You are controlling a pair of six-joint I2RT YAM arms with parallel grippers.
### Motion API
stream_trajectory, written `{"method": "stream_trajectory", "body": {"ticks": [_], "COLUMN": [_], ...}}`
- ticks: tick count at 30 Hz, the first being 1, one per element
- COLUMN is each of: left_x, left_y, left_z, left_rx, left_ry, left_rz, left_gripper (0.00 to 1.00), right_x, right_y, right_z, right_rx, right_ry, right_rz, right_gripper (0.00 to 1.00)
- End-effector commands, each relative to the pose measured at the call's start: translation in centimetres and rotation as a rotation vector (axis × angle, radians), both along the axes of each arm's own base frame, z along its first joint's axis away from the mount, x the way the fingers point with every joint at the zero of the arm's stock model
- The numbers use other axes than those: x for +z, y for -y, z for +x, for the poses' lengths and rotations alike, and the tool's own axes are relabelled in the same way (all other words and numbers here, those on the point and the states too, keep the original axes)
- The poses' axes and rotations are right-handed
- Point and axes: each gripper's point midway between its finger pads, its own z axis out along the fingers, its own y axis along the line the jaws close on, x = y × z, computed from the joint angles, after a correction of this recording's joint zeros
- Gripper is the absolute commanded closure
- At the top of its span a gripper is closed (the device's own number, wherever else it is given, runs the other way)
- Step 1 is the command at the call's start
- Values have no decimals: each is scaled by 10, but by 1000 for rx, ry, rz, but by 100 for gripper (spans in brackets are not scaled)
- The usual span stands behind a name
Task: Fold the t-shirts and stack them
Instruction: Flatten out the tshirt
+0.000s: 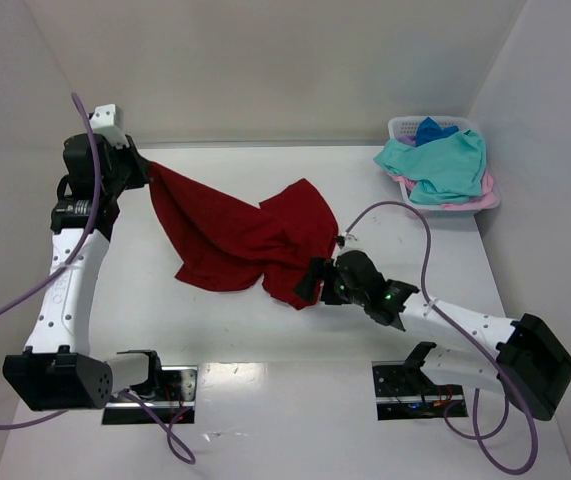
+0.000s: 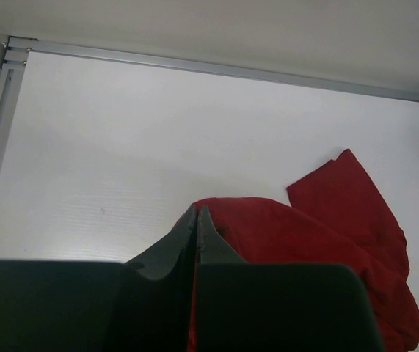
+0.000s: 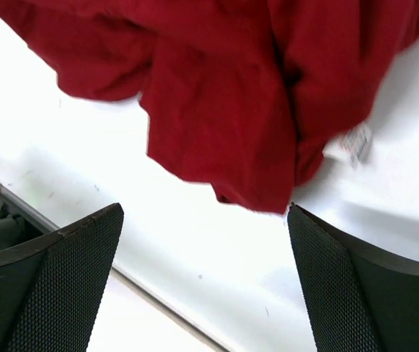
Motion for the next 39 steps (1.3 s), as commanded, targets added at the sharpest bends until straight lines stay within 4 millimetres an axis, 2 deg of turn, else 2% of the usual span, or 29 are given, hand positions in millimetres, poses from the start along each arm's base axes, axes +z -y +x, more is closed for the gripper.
{"method": "stream_trajectory", "body": {"ticks": [1,2,7,14,17,18,21,22,25,26,27,28,29,30,31,33,35,38,39], "left_x": [12,12,12,12,9,9,9,9,13,13,13,13,13,13,13,9,9,9,9], "left_y": [3,3,6,8,9,9,9,9,9,9,9,9,9,9,9,9,5,5,7], "left_z": [8,8,8,8,9,9,9,9,10,10,10,10,10,10,10,12,12,12,12], "left_rx": [-27,-24,-42,-51,-59,-60,-62,-62,-62,-62,-62,-62,-62,-62,-62,-62,-53,-53,-62], "left_ry": [62,61,62,62,53,53,53,53,62,62,62,62,62,62,62,53,53,53,54], "left_rz": [-17,-26,-31,-34,-37,-37,-29,-29,-28,-28,-28,-28,-28,-28,-28,-29,-28,-28,-31], "left_gripper": [100,100,100,100,100,100,100,100,100,100,100,100,100,100,100,100,100,100,100], "right_x": [2,4,-21,-19,-32,-27,-35,-33,-43,-45,-43,-45,-40,-37,-37,-24,-5,40,45], "right_y": [-3,-4,-1,-1,1,-3,-5,-8,-9,-7,-9,-7,-9,-8,-4,-3,-3,-4,1], "right_z": [-2,-1,-1,8,7,10,12,15,16,17,20,18,19,21,21,21,22,29,28], "right_rx": [-26,-26,-41,-81,-87,-87,-87,-87,-81,-91,-85,-85,-85,-92,-102,-110,-111,-125,-134], "right_ry": [-12,-3,-48,-13,-41,-23,-39,-37,-66,-66,-60,-69,-64,-53,-53,-32,-4,68,63], "right_rz": [81,89,19,32,11,32,13,16,-30,-41,-45,-55,-49,-46,-57,-44,-12,37,22], "right_gripper": [3,4,5,11,16,17,20,22,39,46,60,68,75,87,91,99,100,100,100]}}
